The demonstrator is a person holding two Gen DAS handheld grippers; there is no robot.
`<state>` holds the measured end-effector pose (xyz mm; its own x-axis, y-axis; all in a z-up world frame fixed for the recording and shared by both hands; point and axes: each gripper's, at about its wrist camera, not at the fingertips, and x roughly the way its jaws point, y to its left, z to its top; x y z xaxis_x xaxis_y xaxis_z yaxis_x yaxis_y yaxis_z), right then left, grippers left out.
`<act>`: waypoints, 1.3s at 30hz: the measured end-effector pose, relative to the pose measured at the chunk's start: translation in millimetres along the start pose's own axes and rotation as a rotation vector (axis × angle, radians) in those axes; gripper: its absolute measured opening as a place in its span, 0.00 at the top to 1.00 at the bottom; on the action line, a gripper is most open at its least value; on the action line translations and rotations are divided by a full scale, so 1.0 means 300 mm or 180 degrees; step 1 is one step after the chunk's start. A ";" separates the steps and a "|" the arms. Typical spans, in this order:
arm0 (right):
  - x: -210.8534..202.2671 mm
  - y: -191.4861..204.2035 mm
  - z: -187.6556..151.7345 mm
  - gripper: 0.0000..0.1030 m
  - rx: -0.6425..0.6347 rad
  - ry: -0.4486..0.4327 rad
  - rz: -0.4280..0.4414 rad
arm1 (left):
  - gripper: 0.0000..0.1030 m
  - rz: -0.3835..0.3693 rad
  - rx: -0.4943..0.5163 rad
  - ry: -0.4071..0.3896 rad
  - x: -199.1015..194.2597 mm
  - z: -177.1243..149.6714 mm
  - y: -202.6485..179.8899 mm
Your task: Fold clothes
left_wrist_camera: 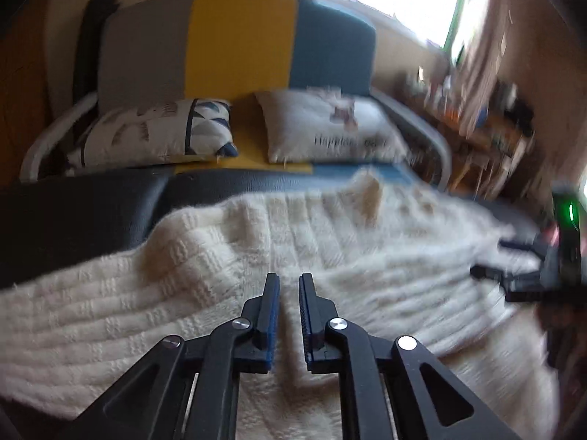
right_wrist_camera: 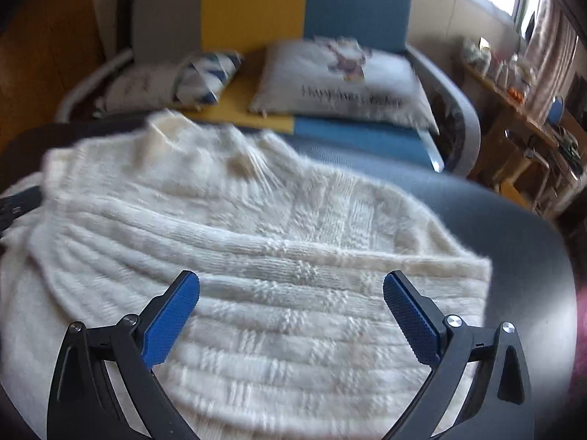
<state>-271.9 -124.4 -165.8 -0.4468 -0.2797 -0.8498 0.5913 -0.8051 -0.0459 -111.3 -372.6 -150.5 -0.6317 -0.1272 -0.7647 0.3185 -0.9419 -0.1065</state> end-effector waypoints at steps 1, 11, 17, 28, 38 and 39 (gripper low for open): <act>0.022 -0.007 -0.001 0.00 0.0084 0.0017 0.0012 | 0.90 0.0039 0.0009 0.0053 0.014 -0.003 0.000; -0.044 -0.079 -0.059 0.00 0.0211 -0.0105 0.0089 | 0.90 -0.0320 -0.0117 -0.0429 -0.127 0.008 -0.036; -0.086 -0.172 -0.149 0.00 0.0252 -0.0035 0.0146 | 0.90 -0.0303 0.0258 -0.0072 -0.030 0.011 -0.191; -0.220 -0.270 -0.272 0.00 0.0475 -0.0344 0.0456 | 0.84 -0.0357 0.0246 -0.0006 -0.030 -0.050 -0.244; -0.295 -0.304 -0.374 0.00 0.0837 -0.0564 0.0749 | 0.84 -0.0324 0.0364 0.0084 0.004 -0.086 -0.279; -0.292 -0.301 -0.366 0.00 0.0866 -0.0591 0.0811 | 0.84 -0.0330 0.0358 0.0088 0.006 -0.083 -0.277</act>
